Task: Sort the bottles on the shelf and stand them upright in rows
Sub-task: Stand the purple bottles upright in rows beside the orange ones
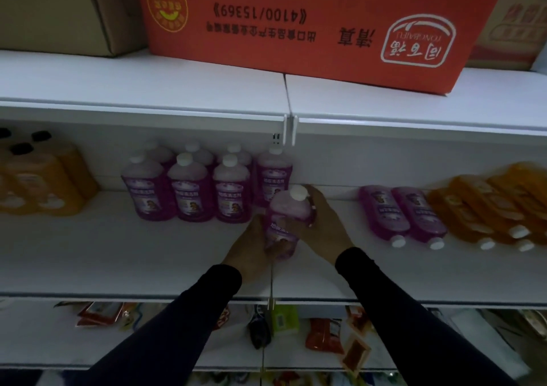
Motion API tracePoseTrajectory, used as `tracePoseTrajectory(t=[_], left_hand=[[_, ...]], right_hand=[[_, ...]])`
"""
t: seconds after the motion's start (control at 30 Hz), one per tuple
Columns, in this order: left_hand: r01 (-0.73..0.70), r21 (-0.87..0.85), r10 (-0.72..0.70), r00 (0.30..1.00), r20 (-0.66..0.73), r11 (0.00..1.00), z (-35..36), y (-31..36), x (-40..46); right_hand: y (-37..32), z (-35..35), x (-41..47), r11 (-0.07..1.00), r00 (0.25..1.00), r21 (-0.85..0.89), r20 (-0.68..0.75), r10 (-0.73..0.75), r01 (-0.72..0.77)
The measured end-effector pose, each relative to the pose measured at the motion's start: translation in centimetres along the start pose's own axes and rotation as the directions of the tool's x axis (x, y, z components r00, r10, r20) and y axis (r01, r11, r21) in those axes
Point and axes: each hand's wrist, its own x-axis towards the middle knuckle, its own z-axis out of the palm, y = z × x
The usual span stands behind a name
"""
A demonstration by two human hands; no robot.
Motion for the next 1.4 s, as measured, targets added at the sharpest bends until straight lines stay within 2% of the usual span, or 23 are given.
tracePoseTrajectory(t=[0.17,0.27,0.33,0.4,0.47,0.7,1.17,1.27,1.4], left_hand=[[-0.024,0.064,0.019,0.997,0.069,0.998,-1.6,-0.8,-0.8],[-0.094,0.340,0.073,0.995,0.073,0.936,-3.1,-2.3,-1.3],[0.022,0.525,-0.023,1.000,-0.004,0.851,-4.0,-4.1,-1.9],[0.134,0.625,-0.116,0.991,-0.069,0.769,-4.6,-5.9,-2.5],[0.157,0.681,-0.134,0.987,-0.087,0.715,-4.6,-7.2,-2.9],[0.132,0.705,-0.062,0.990,-0.124,0.696,-4.2,-8.4,-3.1],[0.116,0.713,-0.020,0.990,-0.142,0.692,-4.2,-8.0,-3.3],[0.115,0.717,-0.024,0.991,-0.135,0.688,-4.2,-8.1,-3.2],[0.122,0.698,-0.077,0.992,-0.096,0.705,-4.4,-8.2,-3.0]], right_hand=[[2.1,2.4,-0.6,0.996,0.995,-0.002,0.038,0.089,-0.089],[2.9,2.6,-0.7,0.994,0.995,-0.071,0.034,0.089,-0.087],[3.3,2.6,-0.3,0.992,0.997,-0.097,0.015,0.081,-0.079],[3.9,2.8,0.4,0.991,0.996,-0.092,-0.025,0.091,-0.093],[4.3,3.0,1.4,0.986,0.993,-0.138,-0.073,0.088,-0.098],[4.4,3.0,5.1,0.960,0.994,-0.272,-0.105,0.037,-0.064],[4.6,4.8,6.3,0.979,0.987,-0.191,-0.158,0.043,-0.073],[4.7,4.7,6.2,0.968,0.985,-0.231,-0.163,0.060,-0.097],[4.5,3.8,4.8,0.935,0.968,-0.288,-0.196,0.154,-0.207]])
